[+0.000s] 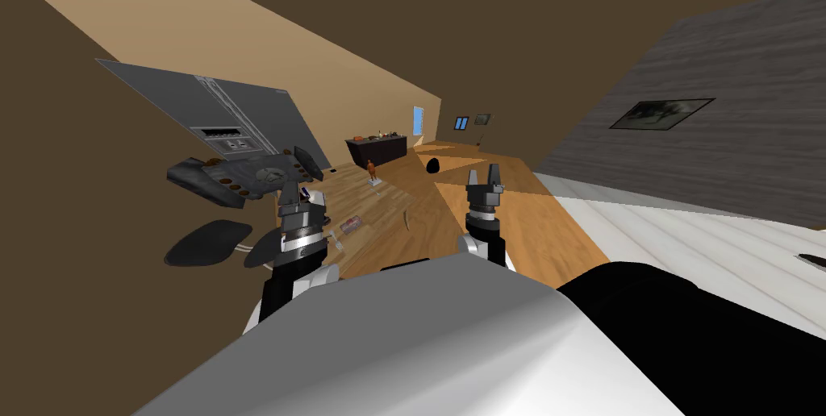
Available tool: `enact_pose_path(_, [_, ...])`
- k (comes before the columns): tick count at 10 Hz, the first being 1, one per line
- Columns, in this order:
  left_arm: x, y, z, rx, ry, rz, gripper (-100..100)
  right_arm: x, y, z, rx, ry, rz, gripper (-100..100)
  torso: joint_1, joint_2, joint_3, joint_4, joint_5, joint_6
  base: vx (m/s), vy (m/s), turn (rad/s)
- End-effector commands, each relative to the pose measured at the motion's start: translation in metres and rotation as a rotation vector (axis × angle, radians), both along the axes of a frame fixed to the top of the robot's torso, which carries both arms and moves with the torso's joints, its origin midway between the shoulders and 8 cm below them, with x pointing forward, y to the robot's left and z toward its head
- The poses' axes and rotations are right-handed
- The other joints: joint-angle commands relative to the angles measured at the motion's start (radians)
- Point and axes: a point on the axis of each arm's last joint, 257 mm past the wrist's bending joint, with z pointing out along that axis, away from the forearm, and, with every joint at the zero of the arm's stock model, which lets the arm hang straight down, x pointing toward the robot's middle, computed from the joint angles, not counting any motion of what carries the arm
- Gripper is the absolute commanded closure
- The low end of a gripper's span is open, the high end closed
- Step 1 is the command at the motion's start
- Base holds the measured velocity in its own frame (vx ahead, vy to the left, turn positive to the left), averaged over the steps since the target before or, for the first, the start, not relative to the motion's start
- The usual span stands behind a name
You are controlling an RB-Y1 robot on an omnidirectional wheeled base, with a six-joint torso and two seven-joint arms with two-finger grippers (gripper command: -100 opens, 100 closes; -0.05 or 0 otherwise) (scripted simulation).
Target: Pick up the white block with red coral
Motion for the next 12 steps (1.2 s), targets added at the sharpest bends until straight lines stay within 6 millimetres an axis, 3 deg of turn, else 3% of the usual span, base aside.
enact_pose_path(1, [0.004,-0.002,-0.005,0.020,0.022,-0.019,-100,0.000,0.000,0.000,0.000,0.000,0.000,0,0.000,0.000,0.000,0.000,0.000,0.000,0.004,-0.005,-0.010])
enact_pose_path(6, [0.027,0.001,-0.045,0.044,0.163,-0.080,-100,0.000,0.000,0.000,0.000,0.000,0.000,0,-0.001,-0.001,-0.001,0.000,0.000,0.000,0.017,-0.015,-0.021])
enact_pose_path(12, [0.058,0.030,-0.120,-0.043,0.405,-0.109,-100,0.000,0.000,0.000,0.000,0.000,0.000,0,-0.002,-0.003,-0.002,-0.001,0.000,0.000,0.032,-0.030,-0.038])
